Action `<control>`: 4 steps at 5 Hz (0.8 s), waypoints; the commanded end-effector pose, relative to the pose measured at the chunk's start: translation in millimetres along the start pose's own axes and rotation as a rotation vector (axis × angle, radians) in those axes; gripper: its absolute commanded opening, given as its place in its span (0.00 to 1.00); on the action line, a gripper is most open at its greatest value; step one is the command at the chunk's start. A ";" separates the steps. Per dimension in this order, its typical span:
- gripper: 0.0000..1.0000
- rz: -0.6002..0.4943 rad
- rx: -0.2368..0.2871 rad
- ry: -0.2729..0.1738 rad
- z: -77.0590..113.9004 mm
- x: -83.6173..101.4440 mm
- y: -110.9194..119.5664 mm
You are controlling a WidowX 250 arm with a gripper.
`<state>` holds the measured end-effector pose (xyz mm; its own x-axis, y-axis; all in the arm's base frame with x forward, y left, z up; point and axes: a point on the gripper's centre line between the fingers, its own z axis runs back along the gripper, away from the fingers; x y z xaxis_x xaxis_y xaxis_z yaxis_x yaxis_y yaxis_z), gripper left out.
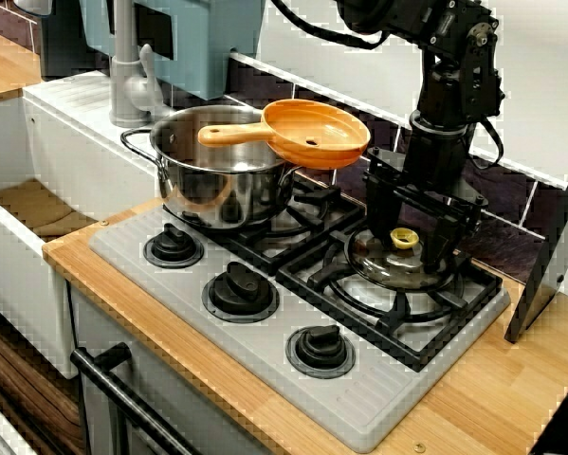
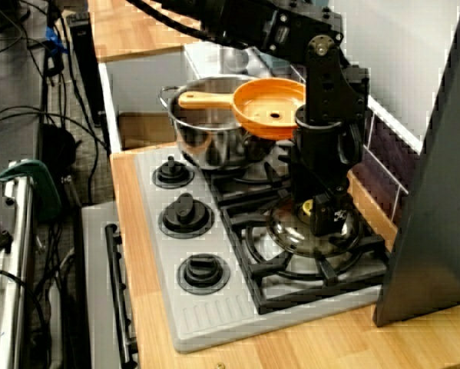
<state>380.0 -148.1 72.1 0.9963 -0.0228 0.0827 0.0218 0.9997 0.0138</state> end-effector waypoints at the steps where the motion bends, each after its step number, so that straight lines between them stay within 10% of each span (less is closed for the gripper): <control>1: 0.00 0.041 -0.006 -0.044 13.9 -2.2 8.7; 4: 0.00 0.030 -0.037 -0.059 34.7 -8.3 10.9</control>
<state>369.0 -145.9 70.5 0.9981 0.0005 0.0608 -0.0006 1.0000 0.0026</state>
